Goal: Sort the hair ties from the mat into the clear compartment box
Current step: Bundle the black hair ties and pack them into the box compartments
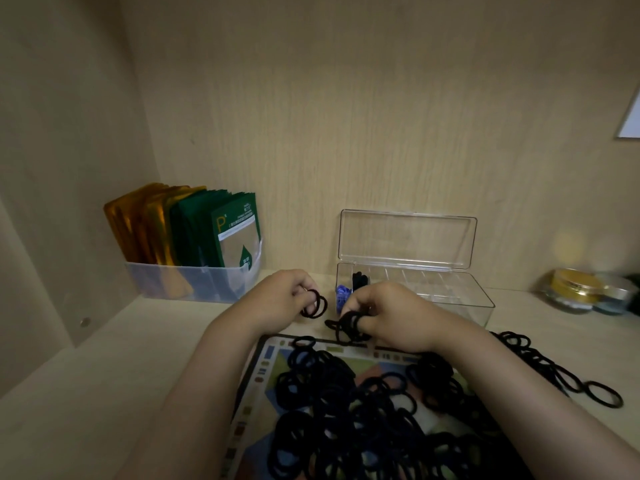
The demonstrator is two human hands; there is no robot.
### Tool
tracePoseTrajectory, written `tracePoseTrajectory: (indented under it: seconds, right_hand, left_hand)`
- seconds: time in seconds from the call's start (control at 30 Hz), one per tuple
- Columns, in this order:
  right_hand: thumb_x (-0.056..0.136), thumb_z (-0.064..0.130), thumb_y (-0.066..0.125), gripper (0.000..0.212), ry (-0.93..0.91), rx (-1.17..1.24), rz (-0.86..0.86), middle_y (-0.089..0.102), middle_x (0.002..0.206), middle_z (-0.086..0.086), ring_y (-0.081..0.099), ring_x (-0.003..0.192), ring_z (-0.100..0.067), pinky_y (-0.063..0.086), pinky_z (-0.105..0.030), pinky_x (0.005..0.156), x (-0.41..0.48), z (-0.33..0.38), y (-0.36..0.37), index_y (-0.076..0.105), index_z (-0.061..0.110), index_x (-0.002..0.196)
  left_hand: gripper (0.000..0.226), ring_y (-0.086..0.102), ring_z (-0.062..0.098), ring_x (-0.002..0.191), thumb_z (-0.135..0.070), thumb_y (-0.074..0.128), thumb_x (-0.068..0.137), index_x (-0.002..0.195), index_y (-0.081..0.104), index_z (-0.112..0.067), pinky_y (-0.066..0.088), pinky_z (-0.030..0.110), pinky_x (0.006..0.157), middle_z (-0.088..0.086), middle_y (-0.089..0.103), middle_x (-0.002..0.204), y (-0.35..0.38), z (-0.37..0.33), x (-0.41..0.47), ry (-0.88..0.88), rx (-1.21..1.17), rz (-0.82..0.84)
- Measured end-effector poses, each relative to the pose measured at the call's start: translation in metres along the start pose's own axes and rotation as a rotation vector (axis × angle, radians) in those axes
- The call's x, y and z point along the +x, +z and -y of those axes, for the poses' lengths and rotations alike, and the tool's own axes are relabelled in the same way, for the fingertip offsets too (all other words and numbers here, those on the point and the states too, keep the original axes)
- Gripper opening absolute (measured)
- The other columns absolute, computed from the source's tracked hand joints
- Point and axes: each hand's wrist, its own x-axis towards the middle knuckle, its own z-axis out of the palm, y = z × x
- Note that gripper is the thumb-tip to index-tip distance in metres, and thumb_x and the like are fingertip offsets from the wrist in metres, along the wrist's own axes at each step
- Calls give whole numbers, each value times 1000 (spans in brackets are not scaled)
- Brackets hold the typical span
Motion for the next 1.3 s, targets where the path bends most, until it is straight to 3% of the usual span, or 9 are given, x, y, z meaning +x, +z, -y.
tracePoseTrajectory:
  seconds: [0.17, 0.3, 0.57, 0.63, 0.77, 0.93, 1.07, 1.17, 1.3]
  right_hand:
    - [101, 9, 54, 20, 28, 400, 119, 68, 60, -1, 53, 43, -15, 39, -20, 42, -6, 12, -6, 71, 18, 97]
    - [95, 15, 61, 20, 114, 511, -95, 65, 56, -15, 47, 45, -25, 35, -26, 44, 3, 13, 2, 78, 23, 88]
    - [86, 15, 69, 4, 271, 386, -282, 62, 48, -5, 47, 29, -11, 31, -15, 32, 6, 9, 13, 73, 13, 85]
    - [83, 14, 70, 2, 259, 312, -318, 63, 52, -2, 51, 33, -9, 36, -17, 35, 5, 9, 14, 71, 13, 83]
    - [78, 21, 75, 6, 192, 130, -302, 70, 70, -1, 57, 48, -4, 49, -25, 50, 4, 4, 17, 69, 20, 77]
    - [83, 19, 75, 7, 166, 212, -184, 69, 72, -2, 57, 46, -3, 44, -19, 45, 3, 0, 14, 69, 16, 86]
    - [89, 22, 72, 17, 194, 355, -137, 66, 79, -5, 61, 51, -14, 43, -22, 40, 3, 2, 10, 64, 15, 104]
    - [88, 24, 71, 6, 138, 97, -120, 69, 83, 5, 58, 57, 3, 43, -11, 54, 3, 4, 10, 70, 20, 93]
    - [82, 45, 74, 21, 119, -106, 99, 71, 77, 11, 64, 73, 1, 51, -21, 71, -5, 18, 16, 76, 24, 81]
  left_hand:
    - [16, 69, 8, 76, -11, 64, 93, 99, 78, -16, 56, 28, 76, -3, 76, 79, 4, -5, -3, -25, -178, 16]
    - [15, 68, 8, 65, -12, 64, 95, 101, 77, -7, 56, 18, 61, 6, 74, 80, 18, -13, -6, -157, -545, 136]
    - [33, 67, 29, 113, -16, 55, 99, 120, 63, 7, 59, 43, 88, 19, 67, 121, 19, -21, -5, -202, -1004, 341]
    - [37, 65, 25, 117, -23, 59, 97, 124, 64, 2, 57, 40, 93, 13, 68, 124, 19, -19, -6, -143, -907, 401]
    - [30, 67, 22, 115, -13, 58, 98, 123, 66, 0, 57, 31, 93, 12, 69, 125, 22, -12, -6, -114, -749, 428]
    - [29, 69, 25, 111, -16, 52, 102, 124, 67, -5, 53, 36, 99, 11, 70, 122, 21, -7, -5, -106, -603, 420]
    - [26, 73, 23, 96, -9, 51, 101, 120, 68, -2, 60, 24, 81, 16, 72, 114, 13, -5, -3, -136, -458, 224]
    - [26, 71, 20, 89, -6, 54, 100, 123, 65, -1, 61, 22, 73, 19, 70, 113, 3, 0, -4, -134, -444, 133]
    - [20, 73, 20, 89, -10, 59, 98, 116, 66, -15, 61, 24, 69, 15, 73, 102, -3, -2, -6, -100, -423, 73]
